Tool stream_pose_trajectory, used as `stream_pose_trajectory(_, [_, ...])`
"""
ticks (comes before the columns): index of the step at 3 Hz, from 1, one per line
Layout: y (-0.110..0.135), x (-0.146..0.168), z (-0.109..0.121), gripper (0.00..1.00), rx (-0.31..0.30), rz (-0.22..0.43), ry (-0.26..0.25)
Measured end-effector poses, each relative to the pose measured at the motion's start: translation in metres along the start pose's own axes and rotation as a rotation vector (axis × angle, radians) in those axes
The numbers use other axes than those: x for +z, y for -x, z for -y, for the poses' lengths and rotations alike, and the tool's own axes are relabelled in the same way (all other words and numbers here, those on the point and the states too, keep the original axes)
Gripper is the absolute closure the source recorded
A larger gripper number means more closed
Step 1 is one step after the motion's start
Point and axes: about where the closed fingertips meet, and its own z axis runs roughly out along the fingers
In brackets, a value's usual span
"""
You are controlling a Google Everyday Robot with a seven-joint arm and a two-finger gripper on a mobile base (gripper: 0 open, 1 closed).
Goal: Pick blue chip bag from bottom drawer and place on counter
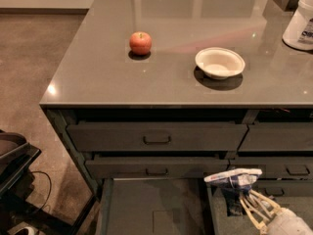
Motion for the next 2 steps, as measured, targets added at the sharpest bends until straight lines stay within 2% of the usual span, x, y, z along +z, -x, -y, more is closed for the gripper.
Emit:
stream_pose_trajectory(1, [0.072,-0.009,0.01,1.0,-0.108,-0.012,0.073])
stream_pose_trajectory(2, [0.087,-0.007,0.013,1.0,-0.168,-0.061,0.099])
